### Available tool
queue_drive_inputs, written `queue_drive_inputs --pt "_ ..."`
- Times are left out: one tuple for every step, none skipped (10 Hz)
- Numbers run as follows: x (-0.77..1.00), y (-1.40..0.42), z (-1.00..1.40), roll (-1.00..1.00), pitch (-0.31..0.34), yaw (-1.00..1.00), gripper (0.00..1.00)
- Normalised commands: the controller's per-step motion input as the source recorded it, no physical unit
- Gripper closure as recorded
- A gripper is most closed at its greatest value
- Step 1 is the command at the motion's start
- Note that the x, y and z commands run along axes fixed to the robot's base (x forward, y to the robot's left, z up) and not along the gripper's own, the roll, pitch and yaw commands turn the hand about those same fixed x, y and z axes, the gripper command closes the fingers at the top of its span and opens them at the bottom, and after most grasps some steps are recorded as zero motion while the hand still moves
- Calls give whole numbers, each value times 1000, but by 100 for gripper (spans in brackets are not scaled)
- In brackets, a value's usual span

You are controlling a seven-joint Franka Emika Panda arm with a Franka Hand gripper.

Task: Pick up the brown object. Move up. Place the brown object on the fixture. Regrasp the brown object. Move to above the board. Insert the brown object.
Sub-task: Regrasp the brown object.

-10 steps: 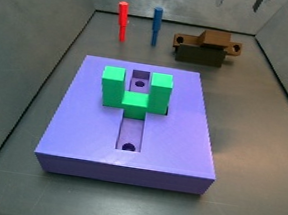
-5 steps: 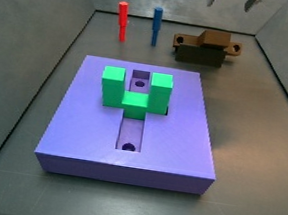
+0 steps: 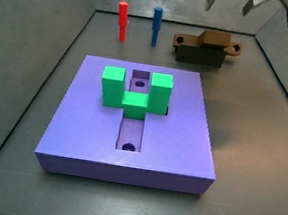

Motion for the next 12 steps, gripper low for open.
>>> queue_drive_inputs --pt "0 -183 -331 466 -77 0 0" --pt "-9 -151 -371 400 -106 0 0" --pt "-51 -49 -269 123 -211 49 0" --pt "0 -14 -126 0 -203 97 0" --pt "0 0 -114 -14 -209 91 0" --pt "-46 0 -111 -17 -271 149 0" --pt "-154 0 -120 -31 -334 166 0" --pt "-120 0 -163 0 -197 80 0" --pt "-11 0 -123 0 -71 0 0" --pt "0 -9 -111 77 0 0 0" --pt "46 -14 -71 117 0 -91 0" --pt "54 0 -80 0 0 -97 0"
